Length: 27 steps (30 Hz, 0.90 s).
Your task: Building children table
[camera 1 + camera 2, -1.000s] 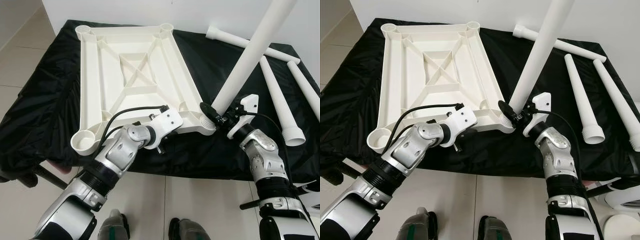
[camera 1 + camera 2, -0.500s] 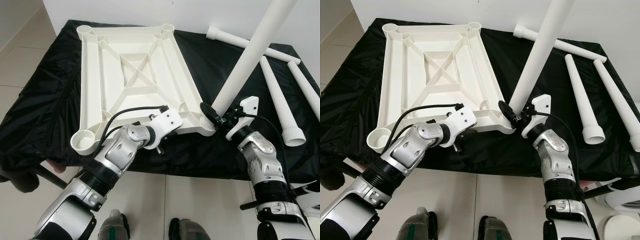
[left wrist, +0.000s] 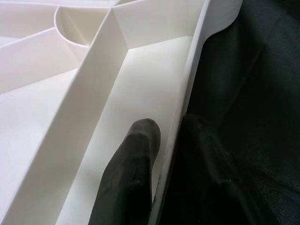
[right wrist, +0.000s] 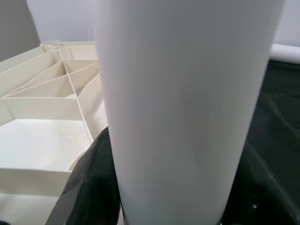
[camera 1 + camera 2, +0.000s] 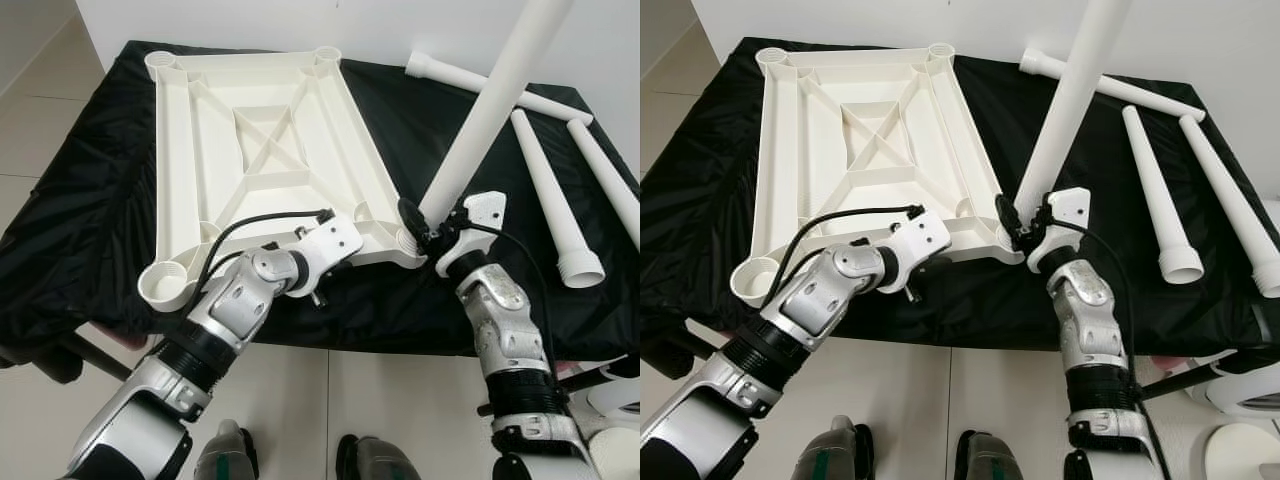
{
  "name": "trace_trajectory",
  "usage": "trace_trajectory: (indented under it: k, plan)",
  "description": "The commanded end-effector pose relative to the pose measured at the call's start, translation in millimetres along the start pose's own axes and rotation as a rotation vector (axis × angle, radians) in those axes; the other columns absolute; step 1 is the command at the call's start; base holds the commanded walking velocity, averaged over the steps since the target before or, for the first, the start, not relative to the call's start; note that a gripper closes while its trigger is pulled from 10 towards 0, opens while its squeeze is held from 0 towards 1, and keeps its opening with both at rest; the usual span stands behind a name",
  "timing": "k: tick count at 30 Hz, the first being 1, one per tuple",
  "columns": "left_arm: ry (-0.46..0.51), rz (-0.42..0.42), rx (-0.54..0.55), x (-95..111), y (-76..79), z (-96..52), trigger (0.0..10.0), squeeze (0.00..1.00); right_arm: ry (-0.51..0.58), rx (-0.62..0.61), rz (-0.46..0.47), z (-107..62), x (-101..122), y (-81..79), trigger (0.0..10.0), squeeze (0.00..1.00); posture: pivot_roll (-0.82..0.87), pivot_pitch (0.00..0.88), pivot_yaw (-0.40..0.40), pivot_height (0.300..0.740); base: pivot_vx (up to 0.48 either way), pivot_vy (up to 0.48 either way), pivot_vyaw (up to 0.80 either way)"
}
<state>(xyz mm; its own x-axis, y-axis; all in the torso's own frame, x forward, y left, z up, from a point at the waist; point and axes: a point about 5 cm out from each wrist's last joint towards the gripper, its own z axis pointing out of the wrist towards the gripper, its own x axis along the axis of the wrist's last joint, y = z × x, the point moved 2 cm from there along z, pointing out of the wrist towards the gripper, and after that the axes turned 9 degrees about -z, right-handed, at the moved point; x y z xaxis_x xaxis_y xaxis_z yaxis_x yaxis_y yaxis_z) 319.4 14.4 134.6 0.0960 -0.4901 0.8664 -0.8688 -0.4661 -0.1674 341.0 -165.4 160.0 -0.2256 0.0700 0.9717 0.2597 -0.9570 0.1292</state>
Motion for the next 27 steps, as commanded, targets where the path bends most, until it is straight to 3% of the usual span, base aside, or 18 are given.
trace_trajectory:
  k: [1,15,17,27]
  plan:
    - [0.018,0.032,-0.056,8,10.6,3.7,10.0,0.00,-0.009,-0.042,0.016,0.8,-1,-2.1,10.0,0.00,-0.01,0.096,-0.040,0.740,0.000,0.000,0.00]
    - [0.021,0.032,-0.066,8,13.2,4.5,10.0,0.00,-0.065,-0.326,0.028,0.6,-4,-21.4,10.0,0.00,-0.01,0.092,-0.045,0.740,0.000,0.000,0.00]
    - [0.021,0.034,-0.067,8,14.1,4.8,10.0,0.00,-0.073,-0.389,0.031,0.4,-2,-30.6,10.0,0.00,-0.01,0.085,-0.047,0.740,0.000,0.000,0.00]
    - [0.019,0.039,-0.067,8,14.1,4.4,10.0,0.00,-0.085,-0.432,0.033,-1.5,-3,-31.1,10.0,0.00,0.00,0.075,-0.047,0.740,0.000,0.000,0.00]
